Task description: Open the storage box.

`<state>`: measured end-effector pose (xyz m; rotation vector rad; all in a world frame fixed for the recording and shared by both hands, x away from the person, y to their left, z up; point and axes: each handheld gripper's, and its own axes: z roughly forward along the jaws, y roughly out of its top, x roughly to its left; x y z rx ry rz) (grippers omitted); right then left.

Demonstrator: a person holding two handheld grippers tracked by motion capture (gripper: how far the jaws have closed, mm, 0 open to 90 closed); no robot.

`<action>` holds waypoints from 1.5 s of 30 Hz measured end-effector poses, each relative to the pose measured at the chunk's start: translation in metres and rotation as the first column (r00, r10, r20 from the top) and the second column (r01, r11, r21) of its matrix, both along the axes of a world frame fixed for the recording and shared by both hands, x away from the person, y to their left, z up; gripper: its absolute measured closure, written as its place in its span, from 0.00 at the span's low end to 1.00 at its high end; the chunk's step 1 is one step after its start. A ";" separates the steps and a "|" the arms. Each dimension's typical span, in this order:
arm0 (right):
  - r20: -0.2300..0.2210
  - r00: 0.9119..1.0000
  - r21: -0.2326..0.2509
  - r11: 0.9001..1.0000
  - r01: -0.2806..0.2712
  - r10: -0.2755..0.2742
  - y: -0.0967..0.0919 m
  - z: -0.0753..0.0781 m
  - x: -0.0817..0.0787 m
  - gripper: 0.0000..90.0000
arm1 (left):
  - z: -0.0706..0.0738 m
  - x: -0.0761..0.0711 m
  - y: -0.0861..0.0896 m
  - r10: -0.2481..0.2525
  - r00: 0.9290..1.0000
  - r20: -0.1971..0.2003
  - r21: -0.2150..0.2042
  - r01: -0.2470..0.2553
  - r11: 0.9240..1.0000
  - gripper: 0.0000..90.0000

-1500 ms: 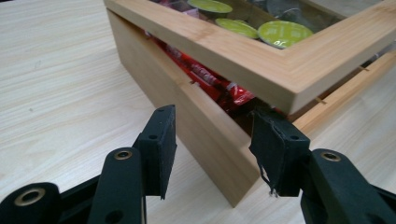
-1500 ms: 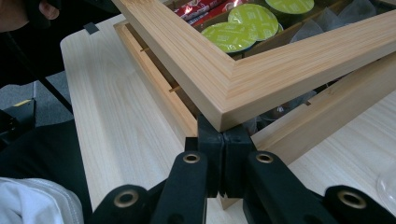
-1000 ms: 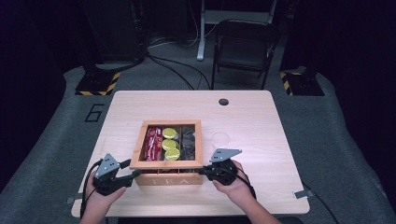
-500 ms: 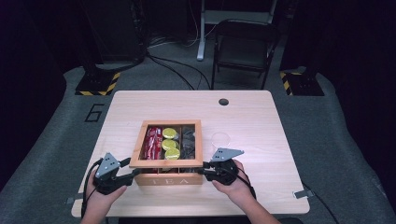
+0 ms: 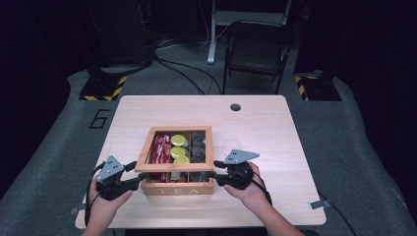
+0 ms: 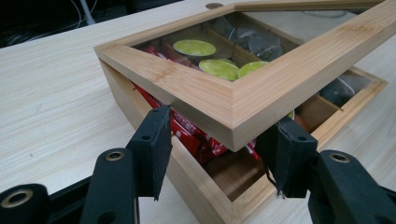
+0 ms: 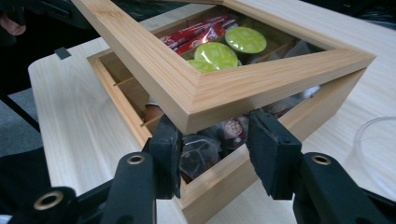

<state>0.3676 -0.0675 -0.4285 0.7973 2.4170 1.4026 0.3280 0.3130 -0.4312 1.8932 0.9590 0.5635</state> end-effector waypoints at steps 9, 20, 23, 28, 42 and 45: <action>0.063 0.998 0.020 1.000 0.021 -0.022 0.000 0.019 0.008 0.58 | 0.022 0.010 -0.001 0.015 0.999 0.028 -0.003 -0.015 1.000 0.51; 0.094 0.995 0.046 0.998 0.032 -0.037 0.001 0.037 0.017 0.58 | 0.037 0.022 -0.003 0.053 0.998 0.041 -0.033 -0.051 0.998 0.52; 0.095 0.995 0.049 0.998 0.028 -0.032 0.001 0.040 0.019 0.58 | 0.039 0.025 -0.004 0.054 0.997 0.052 -0.024 -0.052 0.998 0.52; 0.095 0.995 0.056 0.998 0.036 -0.041 0.001 0.049 0.024 0.60 | 0.044 0.033 -0.006 0.067 0.995 0.070 -0.014 -0.066 0.998 0.53; 0.151 0.985 -0.003 0.997 0.079 -0.078 0.008 0.053 0.039 0.56 | 0.054 0.047 -0.006 0.098 0.991 0.091 -0.035 -0.095 0.995 0.60; 0.149 0.985 -0.008 0.996 0.093 -0.090 0.010 0.052 0.046 0.56 | 0.055 0.048 -0.007 0.101 0.990 0.094 -0.037 -0.098 0.995 0.60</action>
